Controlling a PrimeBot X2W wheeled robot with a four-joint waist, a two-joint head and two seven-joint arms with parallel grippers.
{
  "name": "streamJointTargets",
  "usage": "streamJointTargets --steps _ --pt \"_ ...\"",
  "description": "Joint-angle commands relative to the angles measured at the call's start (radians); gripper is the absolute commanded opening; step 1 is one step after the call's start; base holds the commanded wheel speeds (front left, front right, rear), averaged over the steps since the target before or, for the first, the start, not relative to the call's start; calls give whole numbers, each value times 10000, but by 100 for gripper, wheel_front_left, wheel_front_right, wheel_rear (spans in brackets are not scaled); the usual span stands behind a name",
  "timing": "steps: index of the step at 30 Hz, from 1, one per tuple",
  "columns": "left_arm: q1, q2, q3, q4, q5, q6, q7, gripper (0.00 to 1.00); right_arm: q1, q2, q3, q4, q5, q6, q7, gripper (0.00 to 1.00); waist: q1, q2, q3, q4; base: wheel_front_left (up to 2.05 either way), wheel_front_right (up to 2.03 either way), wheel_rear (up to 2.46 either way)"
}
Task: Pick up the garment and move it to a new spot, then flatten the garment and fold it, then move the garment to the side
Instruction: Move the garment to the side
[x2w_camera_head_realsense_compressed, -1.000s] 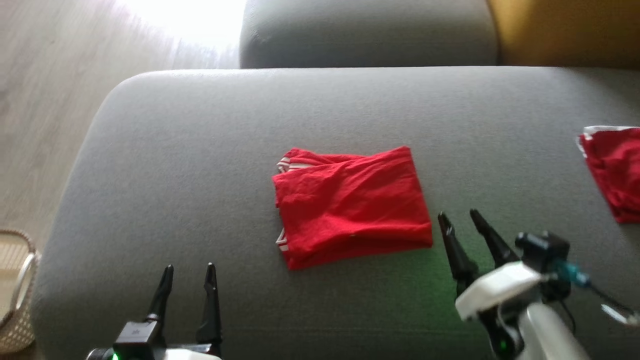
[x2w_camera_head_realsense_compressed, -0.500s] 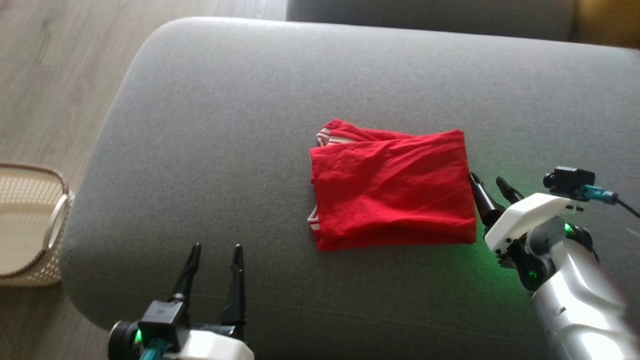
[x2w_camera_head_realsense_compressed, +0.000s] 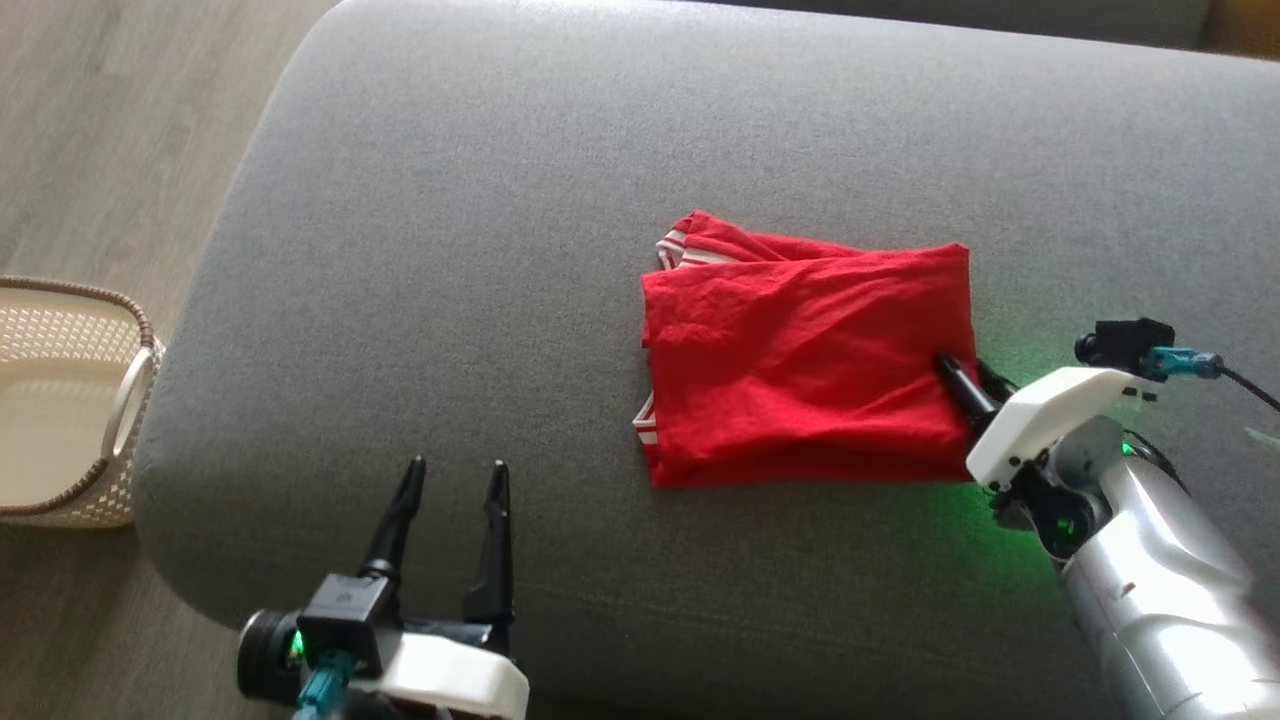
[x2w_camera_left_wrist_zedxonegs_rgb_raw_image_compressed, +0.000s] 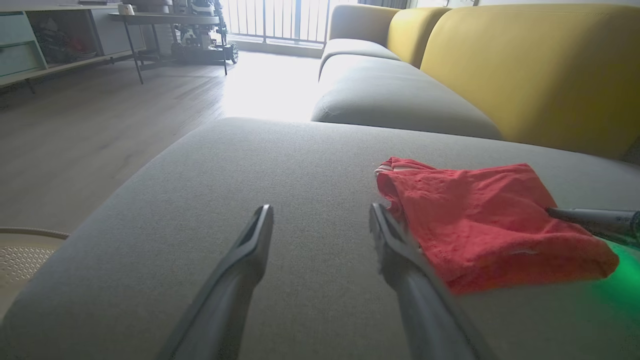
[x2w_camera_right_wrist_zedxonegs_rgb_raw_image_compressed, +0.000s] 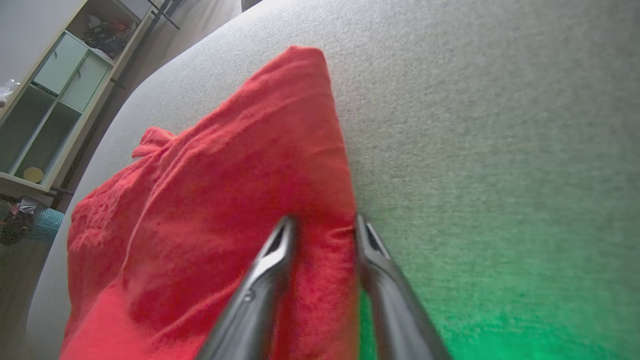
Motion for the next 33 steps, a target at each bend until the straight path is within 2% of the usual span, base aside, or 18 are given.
streamJointTargets --steps 1,8,16,23,33 --pt "-429 -73 254 -313 -64 59 -122 100 -321 -3 270 -137 71 -2 -22 0 -1 0 20 11 0 0 0" --pt "-523 -73 248 -362 -82 163 -122 100 -484 -447 974 -597 420 -2 -236 0 -1 0 201 -304 0 0 0" --pt "-717 -73 314 -371 64 126 -122 100 -1125 -1279 1716 -1395 417 -2 -328 0 -1 0 504 -1604 0 0 0" --pt "-1179 -74 452 -335 323 -34 -122 100 -1742 -2403 2087 -2304 324 -2 -178 0 -1 0 932 -2933 0 0 0" --pt "-1643 -9 578 -115 701 -326 -122 100 -2595 -3938 1887 -3358 44 -2 10 0 -1 0 1563 -4072 0 0 0"
